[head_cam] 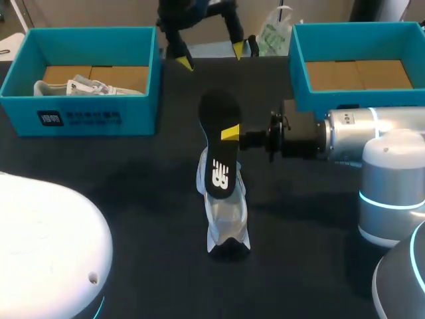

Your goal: Take the shoe out of the shoebox, open the shoe tongue, remove and reinsert the insole, then place the shoe into the shoebox

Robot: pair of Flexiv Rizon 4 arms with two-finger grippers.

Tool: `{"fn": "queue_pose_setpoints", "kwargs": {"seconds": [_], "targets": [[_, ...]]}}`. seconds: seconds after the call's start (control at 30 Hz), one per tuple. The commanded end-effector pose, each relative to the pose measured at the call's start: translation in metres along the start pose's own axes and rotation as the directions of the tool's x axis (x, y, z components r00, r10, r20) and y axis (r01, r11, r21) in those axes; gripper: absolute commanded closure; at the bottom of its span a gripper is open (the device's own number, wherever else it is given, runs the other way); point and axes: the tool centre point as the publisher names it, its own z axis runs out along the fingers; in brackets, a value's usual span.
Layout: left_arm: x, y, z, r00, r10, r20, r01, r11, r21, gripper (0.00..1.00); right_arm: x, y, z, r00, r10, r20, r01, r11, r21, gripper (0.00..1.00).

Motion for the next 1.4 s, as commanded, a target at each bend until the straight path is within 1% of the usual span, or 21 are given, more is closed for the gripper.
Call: {"fn": "queue_pose_setpoints", "kwargs": {"seconds": [0.03,0.13,0.4,0.53,0.63,0.7,0.77,0.8,0.87,0.93,1.03,1.13,1.23,1.3,1.33,1.4], "targets": [[-0.01,0.004,0.002,0.973,-0.003,-0.229,0.009,1.0,0.023,0.0,0.0,-0.001,0.001,1.0,0.001,0.002,-0.001,1.0,-0.004,1.0],[-0.016,0.002,0.001,0.969,0.0,-0.247,0.005,1.0,0.021,0.0,0.0,-0.001,0.001,1.0,0.001,0.002,-0.001,1.0,-0.004,1.0],[-0.031,0.008,0.0,0.961,-0.009,-0.276,0.007,1.0,-0.009,0.0,0.0,-0.001,0.001,1.0,0.001,0.002,-0.001,1.0,-0.004,1.0],[-0.035,0.01,0.002,0.961,-0.025,-0.275,0.024,1.0,-0.008,0.0,0.0,-0.001,0.001,1.0,0.001,0.002,-0.001,1.0,-0.004,1.0],[-0.036,0.011,0.001,0.966,-0.042,-0.256,0.039,0.999,-0.017,0.0,0.0,-0.001,0.001,1.0,0.001,0.002,-0.001,1.0,-0.004,1.0],[-0.035,0.01,-0.002,0.976,-0.053,-0.212,0.047,0.998,-0.031,0.0,0.0,-0.001,0.001,1.0,0.001,0.002,-0.001,1.0,-0.004,1.0],[-0.032,0.009,-0.004,0.991,-0.068,-0.119,0.064,0.997,-0.037,0.0,0.0,-0.001,0.001,1.0,0.001,0.002,-0.001,1.0,-0.004,1.0],[-0.029,0.008,-0.005,0.994,-0.074,-0.085,0.069,0.996,-0.056,0.0,0.0,-0.001,0.001,1.0,0.001,0.002,-0.001,1.0,-0.004,1.0],[-0.023,0.003,-0.007,0.995,-0.103,-0.012,0.102,0.993,-0.067,0.0,0.0,-0.001,0.001,1.0,0.001,0.002,-0.001,1.0,-0.004,1.0],[-0.016,-0.003,-0.011,0.991,-0.13,0.026,0.132,0.987,-0.091,0.0,0.0,-0.001,0.001,1.0,0.001,0.002,-0.001,1.0,-0.004,1.0],[-0.003,-0.015,-0.022,0.981,-0.154,0.121,0.169,0.977,-0.129,0.0,0.0,-0.001,0.001,1.0,0.001,0.002,-0.001,1.0,-0.004,1.0],[0.009,-0.031,-0.027,0.958,-0.158,0.238,0.2,0.966,-0.165,0.0,0.0,-0.001,0.001,1.0,0.001,0.002,-0.001,1.0,-0.004,1.0],[0.022,-0.039,-0.026,0.92,-0.142,0.364,0.221,0.958,-0.184,0.0,0.0,-0.001,0.001,1.0,0.001,0.002,-0.001,1.0,-0.004,1.0],[0.03,-0.044,-0.023,0.871,-0.121,0.476,0.228,0.958,-0.173,0.0,0.0,-0.001,0.001,1.0,0.001,0.002,-0.001,1.0,-0.004,1.0],[0.035,-0.045,-0.021,0.858,-0.119,0.5,0.223,0.963,-0.154,0.0,0.0,-0.001,0.001,1.0,0.001,0.002,-0.001,1.0,-0.004,1.0],[0.035,-0.045,-0.021,0.858,-0.119,0.5,0.223,0.963,-0.154,0.0,0.0,-0.001,0.001,1.0,0.001,0.002,-0.001,1.0,-0.004,1.0]]}}
